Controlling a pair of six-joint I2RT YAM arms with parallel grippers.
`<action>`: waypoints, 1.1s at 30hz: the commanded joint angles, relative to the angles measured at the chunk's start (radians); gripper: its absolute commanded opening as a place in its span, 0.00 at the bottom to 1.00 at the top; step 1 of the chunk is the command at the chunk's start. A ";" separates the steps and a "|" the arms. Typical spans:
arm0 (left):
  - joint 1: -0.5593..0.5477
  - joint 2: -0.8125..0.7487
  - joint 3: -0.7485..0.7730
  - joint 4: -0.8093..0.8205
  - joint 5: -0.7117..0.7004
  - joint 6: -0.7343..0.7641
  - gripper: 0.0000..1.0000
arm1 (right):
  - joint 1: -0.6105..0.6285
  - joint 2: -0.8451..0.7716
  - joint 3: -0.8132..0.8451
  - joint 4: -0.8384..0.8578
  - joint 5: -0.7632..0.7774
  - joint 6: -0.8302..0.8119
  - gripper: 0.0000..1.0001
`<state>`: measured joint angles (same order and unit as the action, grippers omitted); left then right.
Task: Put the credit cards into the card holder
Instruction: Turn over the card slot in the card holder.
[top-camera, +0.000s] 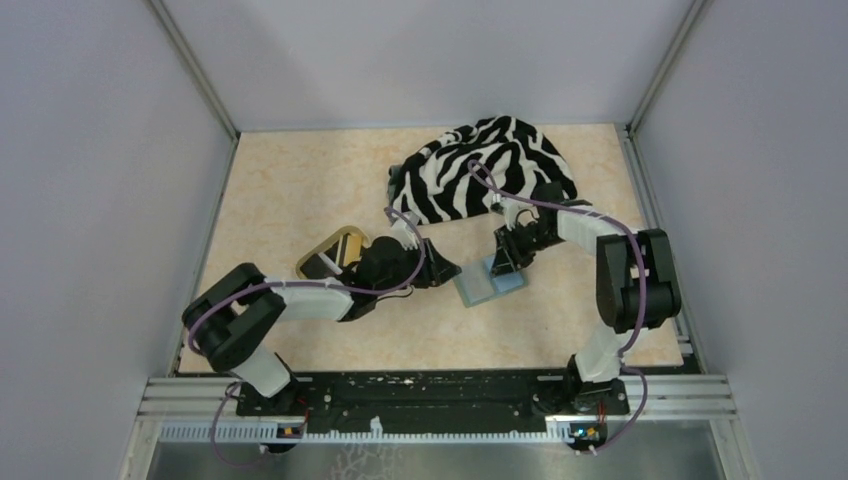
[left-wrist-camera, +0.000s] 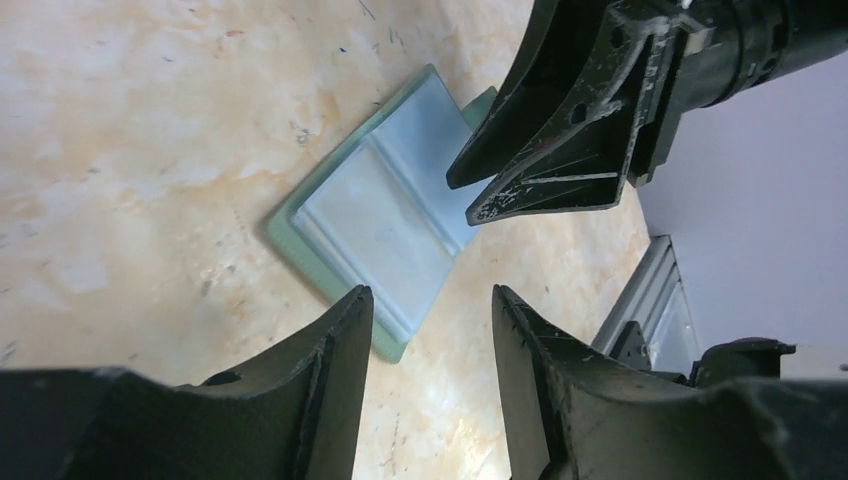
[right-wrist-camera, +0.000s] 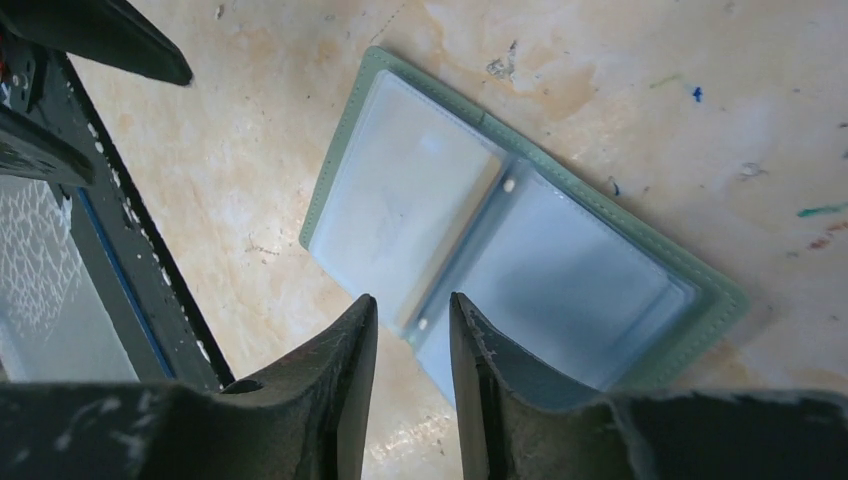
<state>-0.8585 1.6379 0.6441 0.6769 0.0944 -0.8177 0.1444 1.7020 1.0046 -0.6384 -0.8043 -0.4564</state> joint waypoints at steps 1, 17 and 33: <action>0.001 -0.134 -0.071 -0.027 -0.085 0.076 0.57 | 0.038 0.037 0.031 -0.003 -0.021 -0.021 0.35; 0.016 -0.017 -0.159 0.204 0.137 -0.087 0.64 | 0.141 0.091 0.027 0.042 0.132 0.023 0.46; -0.004 0.073 -0.092 0.153 0.139 -0.140 0.52 | 0.190 0.084 0.028 0.061 0.189 0.046 0.12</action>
<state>-0.8562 1.6859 0.5289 0.8116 0.2188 -0.9356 0.3103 1.7657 1.0180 -0.5869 -0.6292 -0.4133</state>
